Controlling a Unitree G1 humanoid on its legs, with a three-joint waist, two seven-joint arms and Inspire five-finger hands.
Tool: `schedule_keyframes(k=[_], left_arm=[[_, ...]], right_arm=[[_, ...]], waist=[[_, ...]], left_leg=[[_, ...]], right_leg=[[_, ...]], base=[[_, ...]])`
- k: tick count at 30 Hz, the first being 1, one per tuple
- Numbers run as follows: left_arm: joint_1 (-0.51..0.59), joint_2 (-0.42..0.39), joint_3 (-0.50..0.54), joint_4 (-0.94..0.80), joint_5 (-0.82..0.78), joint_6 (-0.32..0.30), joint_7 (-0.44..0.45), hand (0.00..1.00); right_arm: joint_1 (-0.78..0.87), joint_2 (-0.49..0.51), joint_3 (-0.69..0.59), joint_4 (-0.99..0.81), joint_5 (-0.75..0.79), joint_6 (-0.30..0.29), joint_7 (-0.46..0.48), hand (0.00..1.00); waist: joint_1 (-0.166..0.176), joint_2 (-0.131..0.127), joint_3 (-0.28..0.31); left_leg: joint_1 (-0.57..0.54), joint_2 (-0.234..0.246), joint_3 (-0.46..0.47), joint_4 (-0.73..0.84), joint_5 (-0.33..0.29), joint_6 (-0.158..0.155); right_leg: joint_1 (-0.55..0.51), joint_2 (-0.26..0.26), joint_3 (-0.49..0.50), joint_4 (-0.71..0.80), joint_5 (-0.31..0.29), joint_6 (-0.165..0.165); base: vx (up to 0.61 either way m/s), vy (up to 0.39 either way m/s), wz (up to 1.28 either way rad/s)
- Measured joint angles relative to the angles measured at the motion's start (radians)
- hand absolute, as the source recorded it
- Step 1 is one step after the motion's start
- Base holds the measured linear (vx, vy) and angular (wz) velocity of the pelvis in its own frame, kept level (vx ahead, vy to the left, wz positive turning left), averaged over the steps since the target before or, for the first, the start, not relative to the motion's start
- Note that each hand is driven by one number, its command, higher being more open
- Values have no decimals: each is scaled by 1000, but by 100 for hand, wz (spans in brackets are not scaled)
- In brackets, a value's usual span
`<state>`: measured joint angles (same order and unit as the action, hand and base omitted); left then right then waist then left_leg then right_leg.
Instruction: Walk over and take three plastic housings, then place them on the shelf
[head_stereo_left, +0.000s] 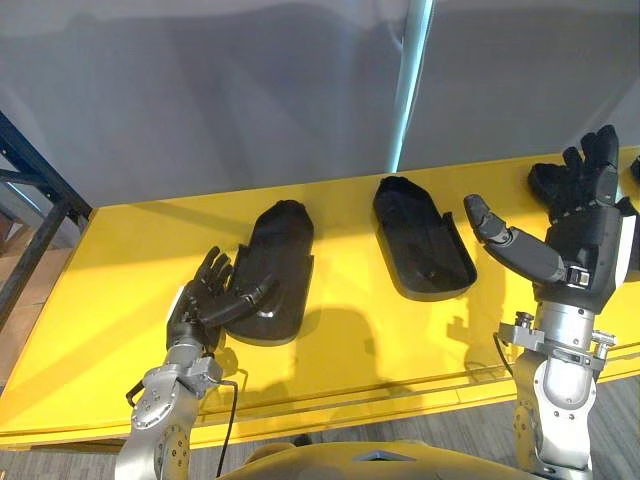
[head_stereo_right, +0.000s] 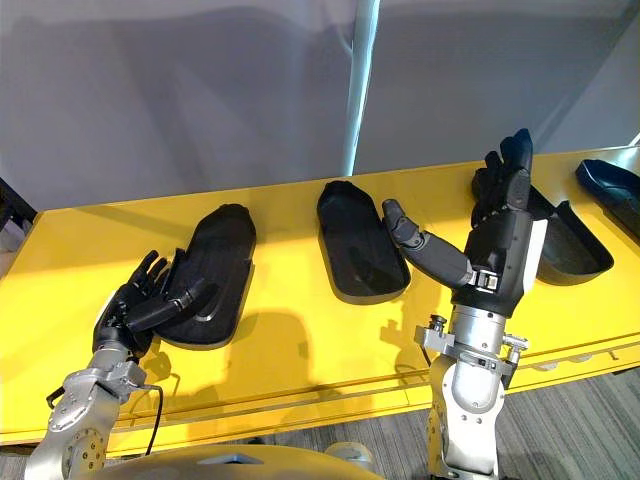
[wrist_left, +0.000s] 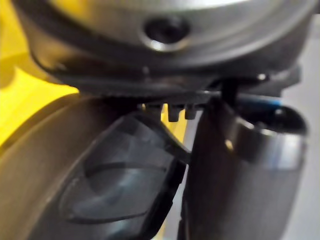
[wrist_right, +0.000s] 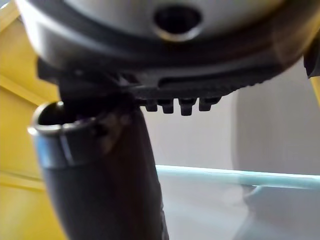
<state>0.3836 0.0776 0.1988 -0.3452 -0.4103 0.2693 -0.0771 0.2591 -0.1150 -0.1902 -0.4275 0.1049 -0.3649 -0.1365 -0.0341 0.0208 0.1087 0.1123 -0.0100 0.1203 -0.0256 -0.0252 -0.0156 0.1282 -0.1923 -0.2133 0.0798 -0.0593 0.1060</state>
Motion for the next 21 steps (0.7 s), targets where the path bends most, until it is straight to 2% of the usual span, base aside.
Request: schedule_keyframes(k=[12, 21], left_arm=[[-49, 0, -76, 3, 54, -6, 96, 100], [-65, 0, -86, 4, -60, -9, 102, 100]], right_arm=[[-10, 0, 50, 0, 0, 4, 10, 100], [-37, 1, 68, 1, -1, 4, 22, 100]], waist=[[-2, -1, 4], [-5, -10, 20]], left_leg=[[3, -1, 1, -17, 13, -1], [5, -1, 4, -17, 15, 3]], right_leg=[[0, 2, 0, -11, 2, 3], [0, 2, 2, -12, 2, 3]], base=[[0, 0, 0], [0, 0, 0]])
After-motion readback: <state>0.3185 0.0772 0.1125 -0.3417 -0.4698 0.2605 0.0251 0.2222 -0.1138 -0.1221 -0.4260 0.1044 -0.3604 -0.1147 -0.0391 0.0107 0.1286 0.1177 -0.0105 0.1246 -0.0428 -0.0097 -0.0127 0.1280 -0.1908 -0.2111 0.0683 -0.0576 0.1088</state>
